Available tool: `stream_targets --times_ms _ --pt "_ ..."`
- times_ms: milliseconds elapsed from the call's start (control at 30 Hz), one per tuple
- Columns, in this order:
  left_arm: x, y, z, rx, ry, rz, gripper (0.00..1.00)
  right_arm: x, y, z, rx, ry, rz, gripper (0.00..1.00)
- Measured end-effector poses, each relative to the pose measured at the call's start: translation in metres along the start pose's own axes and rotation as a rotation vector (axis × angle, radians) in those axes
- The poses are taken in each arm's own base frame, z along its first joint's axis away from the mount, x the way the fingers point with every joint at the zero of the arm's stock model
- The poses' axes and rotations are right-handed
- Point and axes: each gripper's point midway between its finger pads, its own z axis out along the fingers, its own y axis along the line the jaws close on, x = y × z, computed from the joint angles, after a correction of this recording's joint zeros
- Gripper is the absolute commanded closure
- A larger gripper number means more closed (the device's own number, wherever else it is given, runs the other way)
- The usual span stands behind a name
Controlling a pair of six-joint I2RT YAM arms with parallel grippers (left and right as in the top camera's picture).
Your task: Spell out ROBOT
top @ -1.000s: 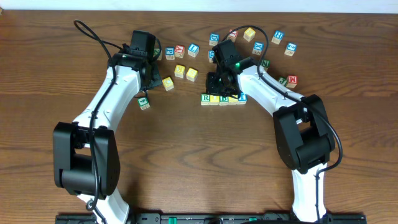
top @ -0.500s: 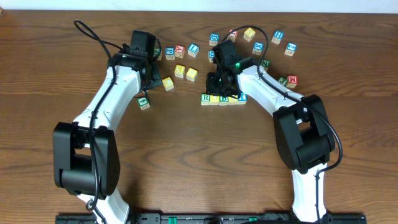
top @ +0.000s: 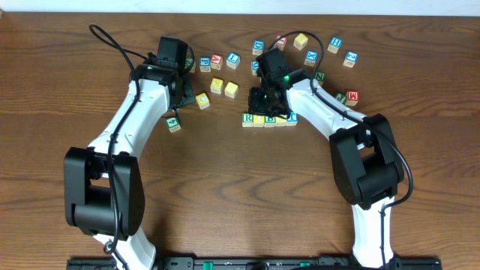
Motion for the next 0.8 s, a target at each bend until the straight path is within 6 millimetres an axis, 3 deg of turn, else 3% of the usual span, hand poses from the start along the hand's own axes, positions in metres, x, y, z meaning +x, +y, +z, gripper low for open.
stream_targets --times_ms 400,567,800 --pt "0.000 0.000 0.000 0.000 0.000 0.000 0.92 0.000 0.000 0.000 0.000 0.000 0.000 0.99" --pt "0.000 0.000 0.000 0.000 0.000 0.000 0.92 -0.008 0.003 0.000 -0.015 -0.032 -0.004 0.98" --pt "0.000 0.000 0.000 0.000 0.000 0.000 0.93 -0.020 -0.023 -0.006 0.010 -0.046 0.048 0.99"
